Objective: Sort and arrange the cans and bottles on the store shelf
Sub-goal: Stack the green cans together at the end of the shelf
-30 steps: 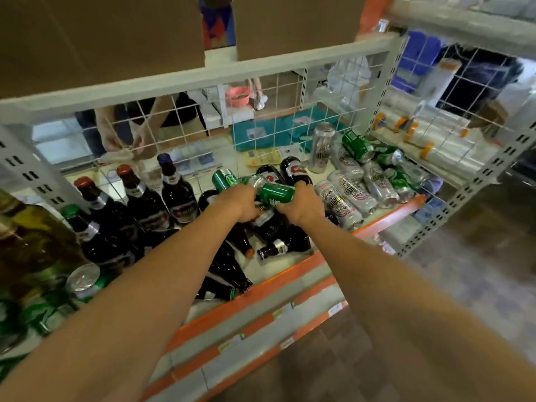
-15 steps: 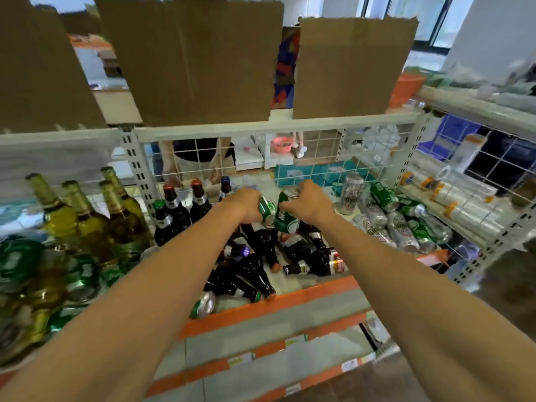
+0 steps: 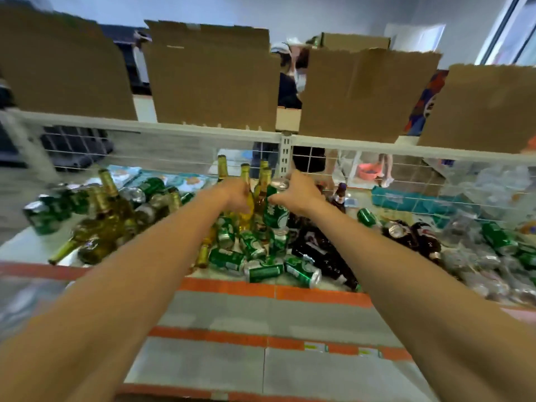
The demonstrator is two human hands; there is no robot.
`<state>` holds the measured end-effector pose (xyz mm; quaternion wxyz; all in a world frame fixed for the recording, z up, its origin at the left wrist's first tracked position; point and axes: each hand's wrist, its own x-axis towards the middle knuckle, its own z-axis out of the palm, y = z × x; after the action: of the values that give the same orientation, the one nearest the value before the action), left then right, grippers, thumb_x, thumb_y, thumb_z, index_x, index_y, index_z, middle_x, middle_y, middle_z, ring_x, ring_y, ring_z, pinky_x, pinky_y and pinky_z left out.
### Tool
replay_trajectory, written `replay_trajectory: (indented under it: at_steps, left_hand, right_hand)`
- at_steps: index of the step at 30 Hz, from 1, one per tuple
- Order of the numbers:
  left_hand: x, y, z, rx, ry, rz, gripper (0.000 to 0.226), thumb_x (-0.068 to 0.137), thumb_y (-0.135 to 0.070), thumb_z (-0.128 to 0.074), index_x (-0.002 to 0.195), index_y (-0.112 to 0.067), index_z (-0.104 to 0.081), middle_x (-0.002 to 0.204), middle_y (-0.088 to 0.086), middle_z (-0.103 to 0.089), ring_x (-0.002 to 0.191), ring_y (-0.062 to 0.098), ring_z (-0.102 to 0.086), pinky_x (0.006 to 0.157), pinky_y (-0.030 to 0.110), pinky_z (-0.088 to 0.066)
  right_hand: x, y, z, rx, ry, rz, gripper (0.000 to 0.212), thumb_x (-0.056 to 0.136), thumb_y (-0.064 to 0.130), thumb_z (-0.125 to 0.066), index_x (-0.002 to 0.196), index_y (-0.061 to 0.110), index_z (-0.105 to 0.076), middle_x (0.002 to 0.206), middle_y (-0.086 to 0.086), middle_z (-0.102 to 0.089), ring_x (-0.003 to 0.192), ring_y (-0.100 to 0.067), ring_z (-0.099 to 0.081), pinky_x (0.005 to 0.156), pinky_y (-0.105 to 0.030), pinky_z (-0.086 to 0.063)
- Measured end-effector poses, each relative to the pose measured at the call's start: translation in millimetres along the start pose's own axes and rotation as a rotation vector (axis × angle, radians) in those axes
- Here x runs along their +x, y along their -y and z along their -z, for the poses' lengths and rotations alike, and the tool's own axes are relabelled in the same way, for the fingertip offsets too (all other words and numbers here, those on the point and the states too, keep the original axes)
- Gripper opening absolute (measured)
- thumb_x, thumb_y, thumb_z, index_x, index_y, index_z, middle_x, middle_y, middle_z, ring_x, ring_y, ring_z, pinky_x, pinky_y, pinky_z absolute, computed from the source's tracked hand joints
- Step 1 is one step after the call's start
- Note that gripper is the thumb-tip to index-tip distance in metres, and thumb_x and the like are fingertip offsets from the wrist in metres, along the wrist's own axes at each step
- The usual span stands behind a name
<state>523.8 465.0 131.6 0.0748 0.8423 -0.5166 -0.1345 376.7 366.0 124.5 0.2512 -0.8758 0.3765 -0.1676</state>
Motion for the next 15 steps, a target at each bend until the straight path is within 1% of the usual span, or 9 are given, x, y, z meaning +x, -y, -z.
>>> replay_trajectory:
  at_steps: [2,4,6,8,11,13,15]
  left_hand:
    - [-25,42,12,-0.002,-0.023,0.053,0.053,0.086,-0.028,-0.074,0.133,-0.010,-0.056,0.135,0.011,-0.056,0.122,0.029,-0.054,0.092,0.033,-0.043]
    - [-50,85,22,-0.002,-0.032,0.107,0.057,0.086,-0.030,-0.075,0.135,-0.008,-0.055,0.141,0.011,-0.052,0.127,0.029,-0.050,0.099,0.034,-0.042]
    - [-77,126,30,-0.001,-0.046,0.170,0.062,0.082,-0.031,-0.078,0.135,-0.008,-0.054,0.137,0.012,-0.055,0.124,0.030,-0.053,0.099,0.035,-0.044]
    - [-103,167,36,-0.008,-0.060,0.218,0.063,0.081,-0.030,-0.079,0.134,-0.008,-0.055,0.132,0.012,-0.059,0.118,0.030,-0.057,0.095,0.035,-0.047]
    - [-140,225,40,-0.024,-0.065,0.272,0.056,0.079,-0.029,-0.080,0.127,-0.010,-0.059,0.126,0.009,-0.061,0.111,0.028,-0.059,0.094,0.036,-0.049]
    - [-161,259,40,-0.054,-0.059,0.316,0.054,0.078,-0.031,-0.080,0.126,-0.013,-0.062,0.125,0.008,-0.063,0.104,0.023,-0.059,0.094,0.035,-0.049]
    - [-183,289,40,-0.100,-0.068,0.351,0.062,0.080,-0.033,-0.079,0.134,-0.014,-0.056,0.128,0.006,-0.061,0.111,0.024,-0.058,0.095,0.033,-0.045]
  right_hand:
    - [-4,42,-24,-0.034,0.047,0.016,0.065,0.076,0.044,-0.077,0.124,0.011,-0.048,0.115,-0.010,-0.059,0.099,-0.026,-0.060,0.087,-0.045,-0.053]
    - [-7,82,-49,-0.042,0.082,0.059,0.063,0.078,0.042,-0.077,0.124,0.010,-0.049,0.116,-0.011,-0.059,0.100,-0.028,-0.059,0.087,-0.045,-0.053]
    - [-8,120,-76,-0.034,0.116,0.108,0.069,0.078,0.042,-0.077,0.130,0.009,-0.046,0.122,-0.010,-0.057,0.106,-0.027,-0.058,0.090,-0.044,-0.053]
    - [-11,158,-102,-0.040,0.132,0.158,0.072,0.077,0.043,-0.077,0.132,0.009,-0.045,0.124,-0.009,-0.056,0.107,-0.028,-0.057,0.090,-0.043,-0.053]
    - [-17,210,-144,-0.019,0.185,0.220,0.073,0.076,0.046,-0.077,0.130,0.009,-0.045,0.121,-0.009,-0.056,0.105,-0.027,-0.057,0.086,-0.040,-0.052]
    - [-21,243,-172,-0.009,0.229,0.261,0.073,0.074,0.048,-0.078,0.128,0.010,-0.046,0.120,-0.008,-0.056,0.103,-0.026,-0.057,0.082,-0.040,-0.051]
    - [-23,276,-198,-0.014,0.275,0.311,0.071,0.073,0.048,-0.079,0.124,0.010,-0.047,0.117,-0.006,-0.057,0.099,-0.025,-0.057,0.076,-0.038,-0.049]
